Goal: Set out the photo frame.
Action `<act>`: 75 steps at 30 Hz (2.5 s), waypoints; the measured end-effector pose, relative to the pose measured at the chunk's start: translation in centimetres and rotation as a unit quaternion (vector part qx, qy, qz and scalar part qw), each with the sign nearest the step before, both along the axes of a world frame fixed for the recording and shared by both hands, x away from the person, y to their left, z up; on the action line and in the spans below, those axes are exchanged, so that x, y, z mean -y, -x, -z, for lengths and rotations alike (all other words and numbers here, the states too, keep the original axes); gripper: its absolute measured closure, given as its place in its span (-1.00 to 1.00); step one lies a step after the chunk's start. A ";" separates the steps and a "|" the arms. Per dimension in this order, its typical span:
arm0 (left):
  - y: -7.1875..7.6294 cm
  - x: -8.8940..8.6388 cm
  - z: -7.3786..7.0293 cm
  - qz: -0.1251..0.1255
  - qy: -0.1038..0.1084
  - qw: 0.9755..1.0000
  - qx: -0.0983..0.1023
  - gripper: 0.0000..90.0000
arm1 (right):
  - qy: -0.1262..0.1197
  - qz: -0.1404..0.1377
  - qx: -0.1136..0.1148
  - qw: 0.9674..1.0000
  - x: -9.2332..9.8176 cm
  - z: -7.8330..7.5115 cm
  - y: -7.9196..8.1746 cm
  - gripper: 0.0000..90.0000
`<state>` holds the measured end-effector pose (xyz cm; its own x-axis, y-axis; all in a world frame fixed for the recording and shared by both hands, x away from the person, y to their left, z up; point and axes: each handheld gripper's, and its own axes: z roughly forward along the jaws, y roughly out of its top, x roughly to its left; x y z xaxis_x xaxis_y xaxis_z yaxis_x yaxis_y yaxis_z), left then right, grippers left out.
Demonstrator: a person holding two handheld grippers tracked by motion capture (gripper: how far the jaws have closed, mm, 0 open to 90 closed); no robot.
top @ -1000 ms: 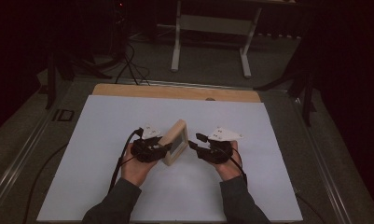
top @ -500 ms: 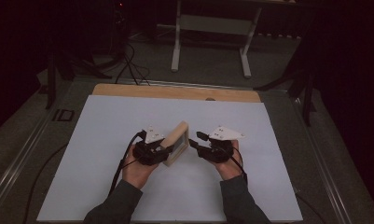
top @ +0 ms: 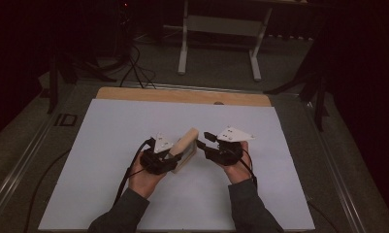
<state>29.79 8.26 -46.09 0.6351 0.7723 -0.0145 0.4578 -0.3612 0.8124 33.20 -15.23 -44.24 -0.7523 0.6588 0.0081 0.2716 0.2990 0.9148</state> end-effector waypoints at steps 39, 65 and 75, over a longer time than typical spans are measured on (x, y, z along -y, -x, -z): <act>0.5 0.1 0.1 0.015 -0.008 1.000 0.012 0.33 | 0.041 0.027 -0.014 0.999 -4.3 0.5 -5.4 1.00; 0.3 -0.4 0.9 0.004 -0.022 1.000 0.009 0.26 | 0.049 0.031 -0.015 0.998 -4.1 0.7 -5.2 1.00; 0.3 -0.5 0.8 0.006 -0.030 0.999 0.011 0.29 | 0.056 0.027 -0.011 0.998 -3.9 0.7 -4.9 1.00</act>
